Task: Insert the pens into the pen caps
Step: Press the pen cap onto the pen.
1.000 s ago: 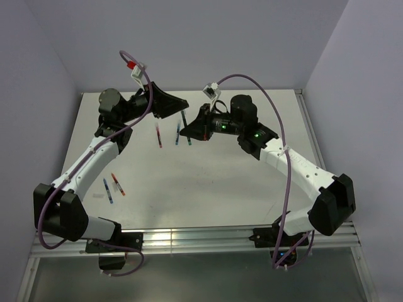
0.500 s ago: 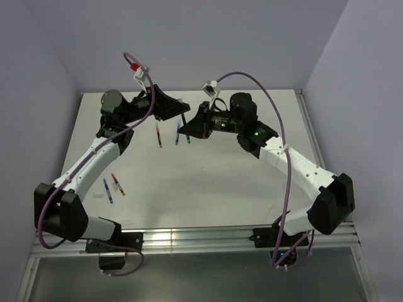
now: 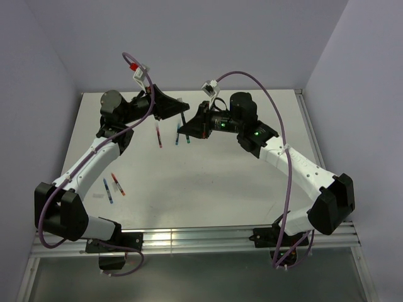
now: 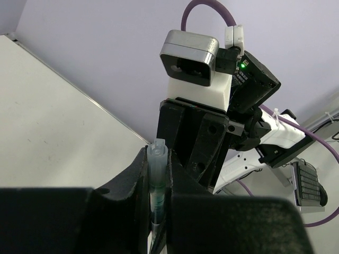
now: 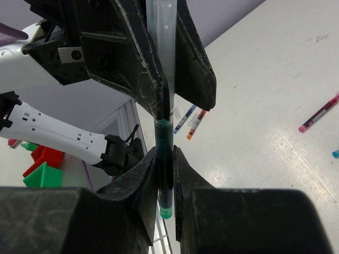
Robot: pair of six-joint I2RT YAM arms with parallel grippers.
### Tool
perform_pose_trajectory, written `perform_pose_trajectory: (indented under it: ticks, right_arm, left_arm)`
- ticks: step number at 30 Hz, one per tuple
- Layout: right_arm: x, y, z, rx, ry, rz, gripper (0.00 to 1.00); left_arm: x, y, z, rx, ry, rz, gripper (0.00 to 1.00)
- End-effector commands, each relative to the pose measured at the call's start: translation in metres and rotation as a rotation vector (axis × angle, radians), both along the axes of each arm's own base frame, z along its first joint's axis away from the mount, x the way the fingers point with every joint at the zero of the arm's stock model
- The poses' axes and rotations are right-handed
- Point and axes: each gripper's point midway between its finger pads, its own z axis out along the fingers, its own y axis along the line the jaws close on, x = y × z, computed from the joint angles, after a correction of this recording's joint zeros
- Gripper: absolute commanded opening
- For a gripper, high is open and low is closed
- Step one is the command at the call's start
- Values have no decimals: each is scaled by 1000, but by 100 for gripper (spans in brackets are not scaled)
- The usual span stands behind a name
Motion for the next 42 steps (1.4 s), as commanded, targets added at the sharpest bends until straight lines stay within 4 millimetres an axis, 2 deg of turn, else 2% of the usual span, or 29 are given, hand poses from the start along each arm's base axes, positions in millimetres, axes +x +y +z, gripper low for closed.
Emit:
perform_pose_trajectory:
  ticks: [1,8,13,16,22,26,29,33,34,42]
  right_arm:
    - [4,0,15,7,-57,-20,0]
    - [19,-10,26,-6,-84,-117,0]
    - [33,-18,26,-39,-69,-205,0]
    - [27,-12,21,-53,-50,-143,0]
    - [24,-8,10,-71,-20,-110,0]
    - [26,-11,18,-66,-38,-134,0]
    - [34,-15,22,-75,-47,-189,0]
    - [57,-25,29,-88,-53,-332,0]
    - [60,-26,36,-78,-57,-347,0]
    - [84,-30,54,-107,-80,-466,0]
  left_arm:
    - [-15,-1,16,-26,-69,-53,0]
    - [-18,1,14,-25,-57,-39,0]
    - [-16,-1,3,-4,-30,-13,0]
    - [-20,-3,4,-1,-42,-25,0]
    - [-17,-2,19,-2,-84,-5,0]
    - [-20,-6,17,-14,-77,-12,0]
    - [-23,-9,13,-11,-66,-7,0]
    - [-23,-11,4,13,-37,13,0]
    - [-24,-13,3,22,-45,19,0]
    - [-24,-24,-16,73,1,64,0]
